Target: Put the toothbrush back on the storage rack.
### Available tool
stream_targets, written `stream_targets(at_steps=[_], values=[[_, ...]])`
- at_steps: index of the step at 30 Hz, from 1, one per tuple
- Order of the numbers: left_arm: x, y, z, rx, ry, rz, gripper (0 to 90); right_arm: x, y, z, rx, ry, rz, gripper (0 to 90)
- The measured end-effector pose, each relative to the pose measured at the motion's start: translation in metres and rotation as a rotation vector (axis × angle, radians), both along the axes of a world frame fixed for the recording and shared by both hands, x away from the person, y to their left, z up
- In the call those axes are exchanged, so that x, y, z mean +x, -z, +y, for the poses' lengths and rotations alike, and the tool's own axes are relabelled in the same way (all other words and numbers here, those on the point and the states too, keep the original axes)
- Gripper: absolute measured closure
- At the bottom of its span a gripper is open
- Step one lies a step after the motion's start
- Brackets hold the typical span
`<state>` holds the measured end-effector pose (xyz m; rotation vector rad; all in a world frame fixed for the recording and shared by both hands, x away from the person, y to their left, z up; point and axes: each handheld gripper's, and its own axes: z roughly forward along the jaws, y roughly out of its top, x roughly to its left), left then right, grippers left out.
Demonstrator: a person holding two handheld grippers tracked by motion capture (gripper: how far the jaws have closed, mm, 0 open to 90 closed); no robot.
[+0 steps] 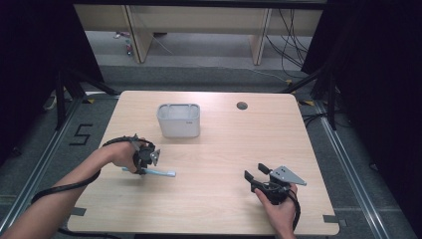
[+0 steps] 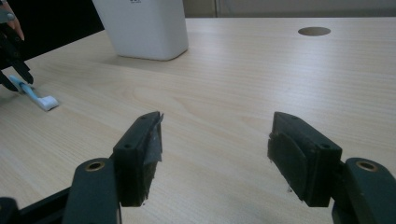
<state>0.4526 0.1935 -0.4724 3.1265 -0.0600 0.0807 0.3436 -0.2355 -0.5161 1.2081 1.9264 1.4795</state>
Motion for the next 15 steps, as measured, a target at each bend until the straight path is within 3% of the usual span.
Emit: stream_targets(at_steps=[10,15], values=[[0.0021,0.0062,-0.0022,0.025,0.015,0.013,74.1,-0.0030,-0.0017,0.0009,0.006,0.021,0.033,35.2],[0.0038,0.0071,-0.0021,0.032,0.019,0.017,75.1,-0.0021,-0.0008,0.0016,0.020,0.015,0.023,35.2]])
